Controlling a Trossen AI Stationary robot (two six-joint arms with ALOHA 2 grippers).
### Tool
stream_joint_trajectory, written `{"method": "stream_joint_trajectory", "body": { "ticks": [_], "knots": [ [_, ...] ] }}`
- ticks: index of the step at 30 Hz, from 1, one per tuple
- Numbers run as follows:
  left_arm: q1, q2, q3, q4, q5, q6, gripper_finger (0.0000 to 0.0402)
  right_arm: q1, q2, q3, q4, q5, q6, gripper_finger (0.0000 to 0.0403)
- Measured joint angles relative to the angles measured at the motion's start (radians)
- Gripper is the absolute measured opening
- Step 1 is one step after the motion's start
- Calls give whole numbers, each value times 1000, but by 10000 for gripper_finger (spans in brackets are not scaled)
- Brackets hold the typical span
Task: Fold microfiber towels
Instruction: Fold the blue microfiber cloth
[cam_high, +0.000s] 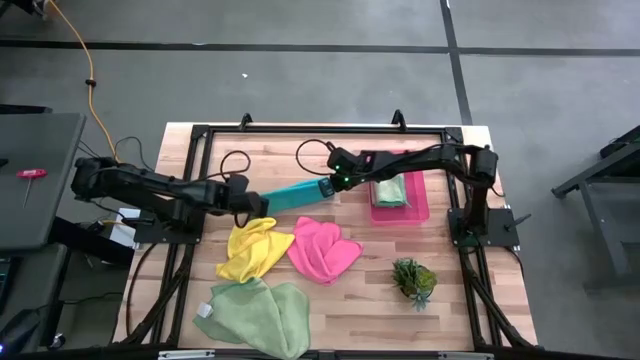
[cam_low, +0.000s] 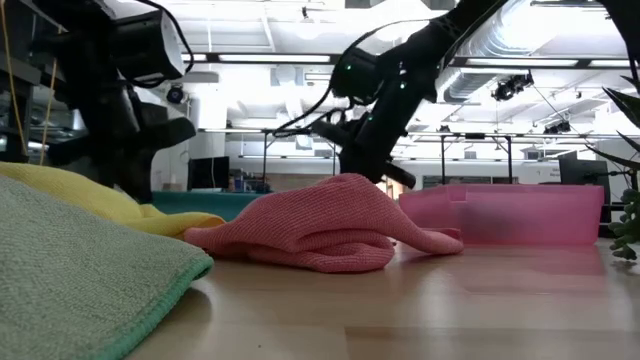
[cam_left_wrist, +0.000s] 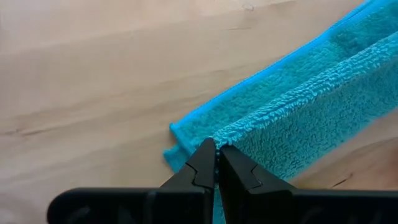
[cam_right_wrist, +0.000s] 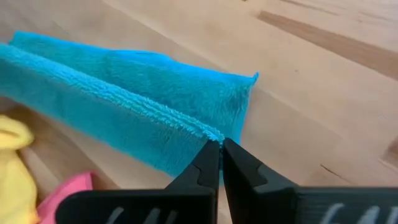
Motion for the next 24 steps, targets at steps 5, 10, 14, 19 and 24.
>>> {"method": "stream_joint_trajectory", "body": {
  "ticks": [5, 10, 14, 19, 24],
  "knots": [
    [-69, 17, 0, -58, -53, -150, 0, 0, 12, 0, 60, 11, 3, 0],
    [-128, 16, 1, -127, -123, -297, 0, -9, 12, 0, 71, 19, 2, 0],
    [-142, 16, 1, -127, -125, -313, 0, -8, 12, 0, 90, 18, 1, 0],
    [-141, 16, 1, -136, -120, -314, 0, -11, 21, 0, 118, -17, 28, 22],
    [-141, 16, 0, -138, -118, -314, 0, -19, 30, -1, 130, -15, 53, 101]
  ]
}}
